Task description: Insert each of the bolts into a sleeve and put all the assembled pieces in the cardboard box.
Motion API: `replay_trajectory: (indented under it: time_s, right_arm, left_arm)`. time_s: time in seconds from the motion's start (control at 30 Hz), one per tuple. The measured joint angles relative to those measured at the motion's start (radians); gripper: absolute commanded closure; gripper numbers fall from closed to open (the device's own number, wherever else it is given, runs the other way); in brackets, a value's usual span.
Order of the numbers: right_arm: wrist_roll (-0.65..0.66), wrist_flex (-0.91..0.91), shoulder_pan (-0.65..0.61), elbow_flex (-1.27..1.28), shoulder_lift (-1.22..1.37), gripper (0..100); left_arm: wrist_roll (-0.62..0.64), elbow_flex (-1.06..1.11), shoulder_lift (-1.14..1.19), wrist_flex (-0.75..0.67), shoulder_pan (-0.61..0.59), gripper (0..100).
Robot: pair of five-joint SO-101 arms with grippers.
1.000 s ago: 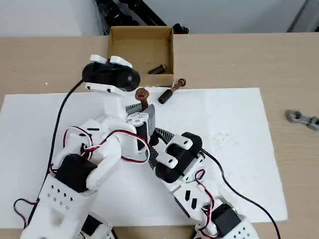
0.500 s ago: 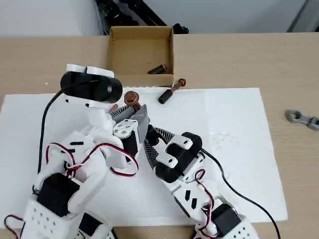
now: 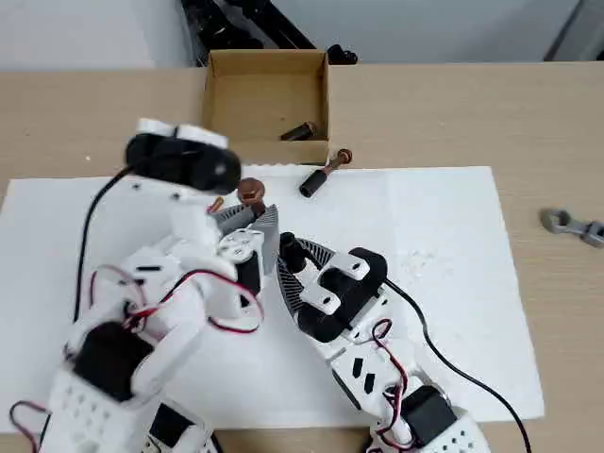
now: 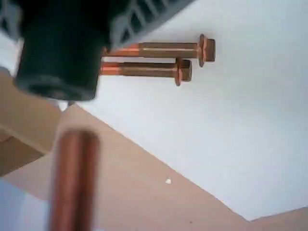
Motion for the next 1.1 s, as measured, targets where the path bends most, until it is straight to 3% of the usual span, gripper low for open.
replay_trajectory:
  time_s: [0.5,0.83,1.1]
  right_arm:
    - [0.0,0.0,0.003,0.0,0.0,99.7]
    - [0.0,0.0,0.005,0.0,0.0,99.7]
    - [0.0,0.0,0.002,0.0,0.0,99.7]
  left_arm:
    - [0.021,0.0,0.051,0.0,0.057,99]
    - [0.032,0.0,0.055,0.0,0.028,99]
    - [-0.012,0.0,0.057,0.04,0.017,86]
